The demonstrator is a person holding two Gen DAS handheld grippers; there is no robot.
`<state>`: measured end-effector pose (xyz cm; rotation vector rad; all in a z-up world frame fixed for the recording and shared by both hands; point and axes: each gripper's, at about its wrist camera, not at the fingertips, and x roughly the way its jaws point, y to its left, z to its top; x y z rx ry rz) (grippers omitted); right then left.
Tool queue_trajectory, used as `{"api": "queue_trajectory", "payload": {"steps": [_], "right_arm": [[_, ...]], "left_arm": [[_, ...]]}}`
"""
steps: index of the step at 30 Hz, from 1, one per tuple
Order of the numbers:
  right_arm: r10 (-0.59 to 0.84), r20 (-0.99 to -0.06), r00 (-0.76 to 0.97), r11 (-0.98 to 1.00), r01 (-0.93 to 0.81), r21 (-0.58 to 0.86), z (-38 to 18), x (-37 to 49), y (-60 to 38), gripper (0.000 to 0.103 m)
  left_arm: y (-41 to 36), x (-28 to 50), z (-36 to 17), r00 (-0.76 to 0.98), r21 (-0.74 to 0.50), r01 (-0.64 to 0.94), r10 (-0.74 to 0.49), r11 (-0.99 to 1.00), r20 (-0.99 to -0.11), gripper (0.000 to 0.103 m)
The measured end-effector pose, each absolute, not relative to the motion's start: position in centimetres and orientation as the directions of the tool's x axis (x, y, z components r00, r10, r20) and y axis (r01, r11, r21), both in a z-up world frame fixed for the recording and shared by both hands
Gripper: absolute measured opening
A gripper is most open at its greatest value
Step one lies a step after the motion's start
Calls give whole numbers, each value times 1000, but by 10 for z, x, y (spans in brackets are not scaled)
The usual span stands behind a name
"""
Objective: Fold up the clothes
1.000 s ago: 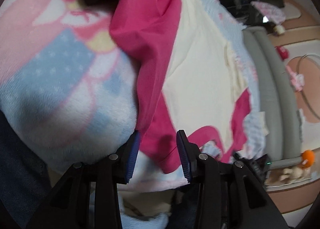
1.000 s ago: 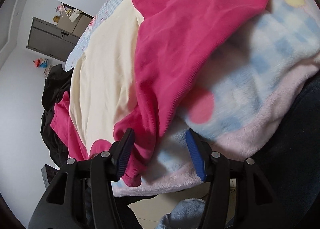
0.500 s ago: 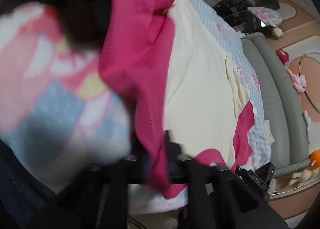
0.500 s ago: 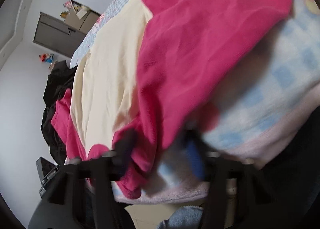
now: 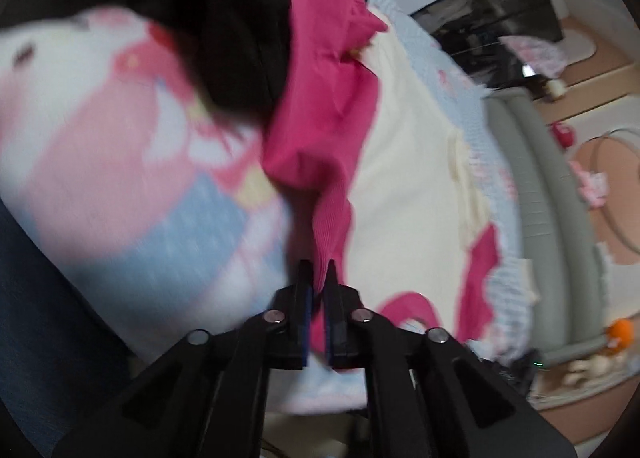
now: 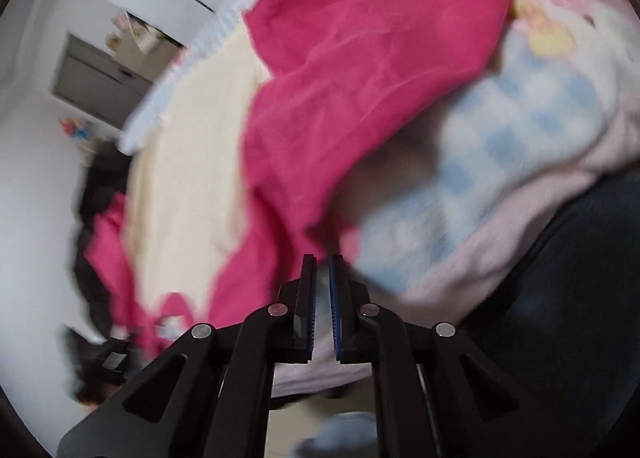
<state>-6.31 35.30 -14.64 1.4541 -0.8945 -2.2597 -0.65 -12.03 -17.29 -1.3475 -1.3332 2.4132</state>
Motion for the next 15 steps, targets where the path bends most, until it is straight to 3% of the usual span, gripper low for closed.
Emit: {"api": "queue_trajectory", "payload": {"steps": [1, 4, 6, 8, 10, 12, 14, 15], "right_arm": [[-593, -692, -412, -744, -50, 666, -147, -62, 346, 17], [-664, -671, -331, -712, 3, 702, -151, -61, 325, 31], [-674, -683, -281, -716, 18, 698, -161, -64, 308, 47], [-680, -686, -259, -712, 11, 702, -172, -67, 299, 47], [-679, -687, -259, -711, 1, 703, -172, -66, 298, 44], [-665, -695, -272, -726, 17, 688, -166, -64, 298, 20], [-610, -739, -285, -778, 41, 626, -160, -62, 296, 9], [-595, -751, -287, -790, 40, 611, -159, -62, 298, 8]], "left_arm": [[-116, -8, -176, -598, -714, 321, 452, -622, -662, 34], [-105, -13, -185, -554, -714, 312, 491, -627, -673, 34], [-99, -14, -190, -527, -717, 305, 516, -626, -675, 36], [-95, -16, -197, -494, -733, 312, 556, -604, -668, 38], [-91, -13, -198, -483, -733, 311, 564, -605, -670, 38], [-88, -8, -197, -480, -734, 303, 568, -608, -669, 38], [-89, -6, -200, -489, -746, 307, 574, -591, -657, 38], [-90, -4, -202, -496, -753, 311, 577, -580, -649, 36]]}}
